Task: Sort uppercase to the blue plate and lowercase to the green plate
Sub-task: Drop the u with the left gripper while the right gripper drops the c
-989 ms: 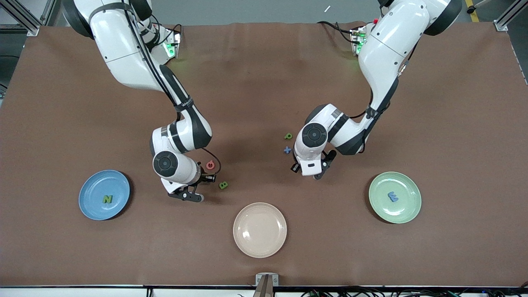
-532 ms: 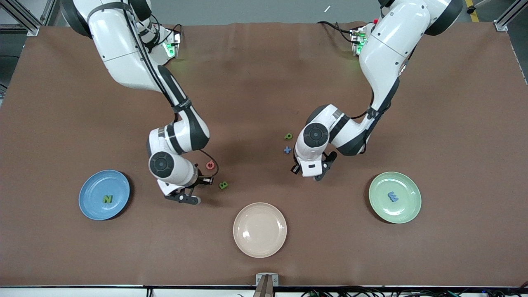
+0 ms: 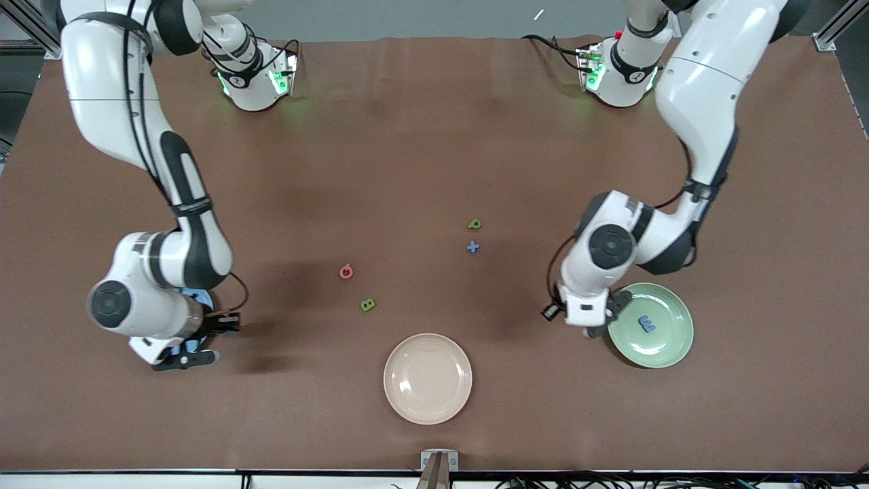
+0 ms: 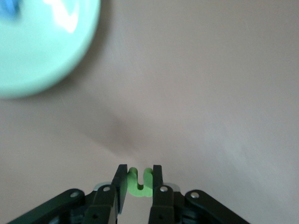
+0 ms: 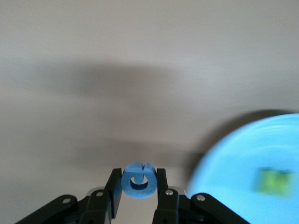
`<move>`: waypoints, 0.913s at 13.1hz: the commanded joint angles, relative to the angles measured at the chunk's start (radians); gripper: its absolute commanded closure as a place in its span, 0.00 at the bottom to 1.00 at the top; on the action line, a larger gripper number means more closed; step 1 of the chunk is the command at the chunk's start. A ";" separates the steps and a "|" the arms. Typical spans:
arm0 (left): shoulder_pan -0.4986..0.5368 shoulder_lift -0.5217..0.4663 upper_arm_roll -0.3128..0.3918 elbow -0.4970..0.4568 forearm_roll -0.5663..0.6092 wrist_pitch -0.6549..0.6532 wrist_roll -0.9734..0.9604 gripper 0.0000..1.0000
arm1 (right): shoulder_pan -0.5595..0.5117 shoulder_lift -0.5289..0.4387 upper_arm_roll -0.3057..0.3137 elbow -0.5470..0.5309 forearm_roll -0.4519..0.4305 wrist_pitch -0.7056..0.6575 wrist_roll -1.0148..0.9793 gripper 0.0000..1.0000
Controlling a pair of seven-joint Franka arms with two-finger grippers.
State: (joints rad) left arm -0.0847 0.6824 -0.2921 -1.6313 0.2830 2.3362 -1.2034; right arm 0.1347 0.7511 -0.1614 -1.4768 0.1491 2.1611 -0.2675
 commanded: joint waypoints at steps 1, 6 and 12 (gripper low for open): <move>0.101 -0.026 -0.015 -0.018 0.016 0.000 0.187 0.98 | -0.061 -0.029 -0.015 -0.022 -0.017 -0.050 -0.200 0.98; 0.235 0.000 -0.009 -0.001 0.016 0.009 0.482 0.90 | -0.130 -0.026 -0.017 -0.030 -0.013 -0.138 -0.294 0.29; 0.243 -0.001 -0.010 0.004 0.016 0.009 0.479 0.00 | -0.043 -0.064 -0.006 -0.030 0.023 -0.197 -0.155 0.12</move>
State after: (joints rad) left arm 0.1584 0.6882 -0.2976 -1.6275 0.2867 2.3392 -0.7111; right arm 0.0422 0.7373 -0.1726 -1.4777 0.1570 2.0118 -0.5212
